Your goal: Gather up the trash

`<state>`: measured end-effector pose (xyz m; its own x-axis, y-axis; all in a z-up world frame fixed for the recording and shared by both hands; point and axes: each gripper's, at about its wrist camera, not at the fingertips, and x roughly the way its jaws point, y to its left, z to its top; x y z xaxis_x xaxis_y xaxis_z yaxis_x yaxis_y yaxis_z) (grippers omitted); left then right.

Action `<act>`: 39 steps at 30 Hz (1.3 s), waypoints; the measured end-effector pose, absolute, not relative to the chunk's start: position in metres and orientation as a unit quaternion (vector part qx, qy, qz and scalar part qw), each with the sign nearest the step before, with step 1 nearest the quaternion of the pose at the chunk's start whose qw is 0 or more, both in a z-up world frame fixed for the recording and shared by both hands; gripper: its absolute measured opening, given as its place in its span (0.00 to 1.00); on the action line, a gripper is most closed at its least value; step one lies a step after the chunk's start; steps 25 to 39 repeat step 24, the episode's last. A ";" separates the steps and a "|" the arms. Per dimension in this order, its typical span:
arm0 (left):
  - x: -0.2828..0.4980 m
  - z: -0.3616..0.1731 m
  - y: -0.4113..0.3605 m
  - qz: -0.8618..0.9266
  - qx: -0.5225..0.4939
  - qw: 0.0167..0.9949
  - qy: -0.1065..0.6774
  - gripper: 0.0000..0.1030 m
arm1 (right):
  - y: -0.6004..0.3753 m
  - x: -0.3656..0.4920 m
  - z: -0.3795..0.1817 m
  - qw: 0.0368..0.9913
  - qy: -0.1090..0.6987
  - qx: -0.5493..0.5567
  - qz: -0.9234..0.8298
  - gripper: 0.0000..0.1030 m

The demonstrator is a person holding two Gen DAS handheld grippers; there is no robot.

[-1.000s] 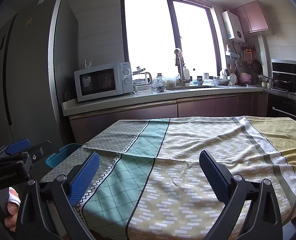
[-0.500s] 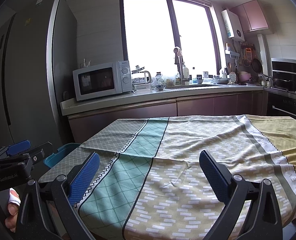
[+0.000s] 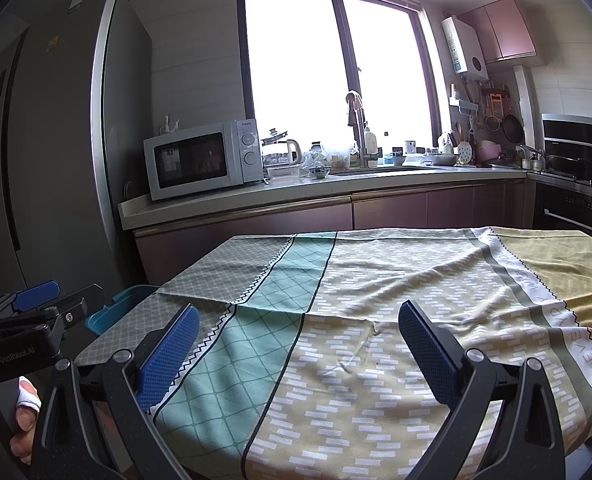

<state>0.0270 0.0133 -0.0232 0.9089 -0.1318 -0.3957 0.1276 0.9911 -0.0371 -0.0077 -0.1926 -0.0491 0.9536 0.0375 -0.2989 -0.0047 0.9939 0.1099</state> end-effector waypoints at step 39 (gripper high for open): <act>0.106 -0.029 -0.015 -0.099 0.016 0.958 0.269 0.95 | -0.246 0.024 -0.050 0.980 0.186 0.062 -0.029 0.94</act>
